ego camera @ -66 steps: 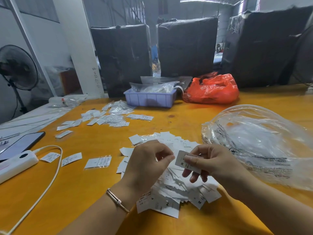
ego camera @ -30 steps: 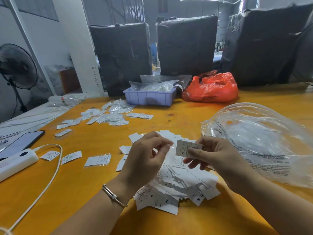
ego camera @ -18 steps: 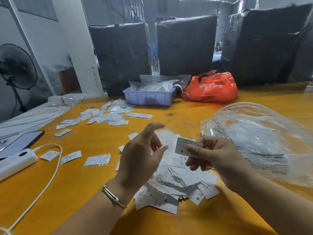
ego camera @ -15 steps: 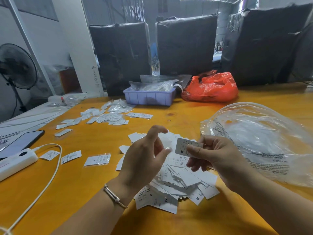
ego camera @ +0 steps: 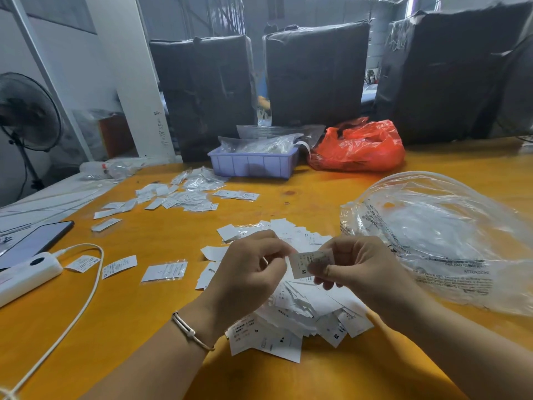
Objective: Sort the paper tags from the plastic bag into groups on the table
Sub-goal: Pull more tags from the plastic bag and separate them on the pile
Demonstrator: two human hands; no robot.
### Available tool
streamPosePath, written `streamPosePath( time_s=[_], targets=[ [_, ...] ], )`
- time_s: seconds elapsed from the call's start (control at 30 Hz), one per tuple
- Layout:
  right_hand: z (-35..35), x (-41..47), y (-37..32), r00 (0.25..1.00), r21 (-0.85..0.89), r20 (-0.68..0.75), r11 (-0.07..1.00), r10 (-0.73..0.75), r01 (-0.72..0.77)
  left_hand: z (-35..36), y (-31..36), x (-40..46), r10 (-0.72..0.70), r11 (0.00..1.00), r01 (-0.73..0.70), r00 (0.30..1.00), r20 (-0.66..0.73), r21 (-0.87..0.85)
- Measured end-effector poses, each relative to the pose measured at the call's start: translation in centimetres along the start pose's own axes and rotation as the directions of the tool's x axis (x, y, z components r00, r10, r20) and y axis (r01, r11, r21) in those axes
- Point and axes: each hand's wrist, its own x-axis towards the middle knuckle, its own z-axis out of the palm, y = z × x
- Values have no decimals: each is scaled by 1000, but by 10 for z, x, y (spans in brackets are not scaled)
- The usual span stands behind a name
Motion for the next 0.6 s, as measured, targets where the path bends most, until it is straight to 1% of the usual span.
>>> streamPosePath(
  time_s=[0.07, 0.13, 0.23, 0.33, 0.47, 0.57, 0.6],
  targets=[
    [-1, 0, 0, 1000, 2, 6, 1000, -9, 9, -1, 1, 0, 40, 999, -40, 999, 17, 14],
    [-1, 0, 0, 1000, -12, 13, 1000, -22, 22, 0, 1, 0, 96, 993, -98, 995, 21, 71],
    [0, -1, -3, 1000, 8, 3, 999, -31, 31, 1, 1, 1, 140, 982, -137, 990, -12, 132],
    [0, -1, -3, 999, -15, -38, 999, -39, 38, 0, -1, 0, 136, 982, -127, 989, -57, 142],
    [-2, 0, 0, 994, -41, -109, 999, -28, 23, 0, 2, 0, 130, 980, -118, 989, -64, 159],
    [-5, 1, 2, 976, -58, -211, 998, -49, 38, 1, -1, 1, 48, 994, -36, 993, -108, 105],
    [-6, 1, 2, 973, -61, -221, 996, -70, 58, 1, -2, 0, 20, 996, -9, 992, -123, 91]
  ],
)
